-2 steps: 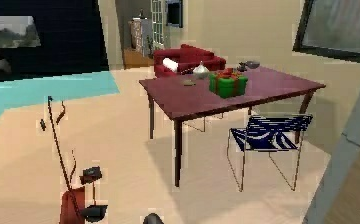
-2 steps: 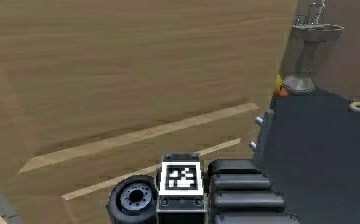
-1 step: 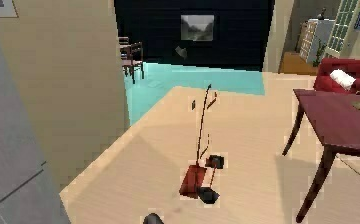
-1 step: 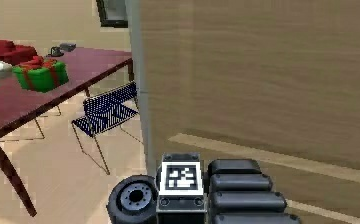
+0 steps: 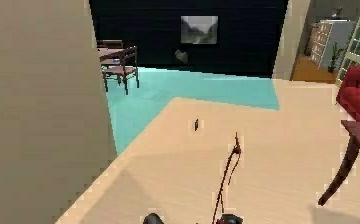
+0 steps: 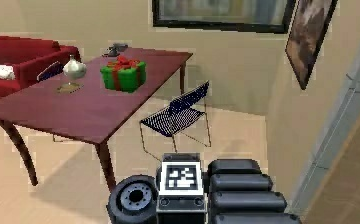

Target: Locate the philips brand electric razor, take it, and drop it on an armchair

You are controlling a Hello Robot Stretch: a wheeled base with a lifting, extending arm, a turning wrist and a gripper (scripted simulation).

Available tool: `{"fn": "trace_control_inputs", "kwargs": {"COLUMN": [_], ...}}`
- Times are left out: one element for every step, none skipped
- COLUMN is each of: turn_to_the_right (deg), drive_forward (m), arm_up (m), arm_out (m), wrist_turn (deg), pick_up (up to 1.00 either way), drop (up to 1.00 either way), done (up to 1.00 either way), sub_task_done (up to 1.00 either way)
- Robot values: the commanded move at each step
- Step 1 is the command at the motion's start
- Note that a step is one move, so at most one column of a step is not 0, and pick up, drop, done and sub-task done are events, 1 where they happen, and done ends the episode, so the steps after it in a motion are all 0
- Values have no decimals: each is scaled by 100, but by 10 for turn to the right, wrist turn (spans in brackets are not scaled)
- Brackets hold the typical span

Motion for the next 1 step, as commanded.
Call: {"fn": "trace_control_inputs", "kwargs": {"turn_to_the_right": [-450], "drive_forward": [0], "arm_up": [0], "arm_out": [0], "wrist_turn": [0], "pick_up": [0], "drop": [0], "done": [0], "sub_task_done": [0]}}
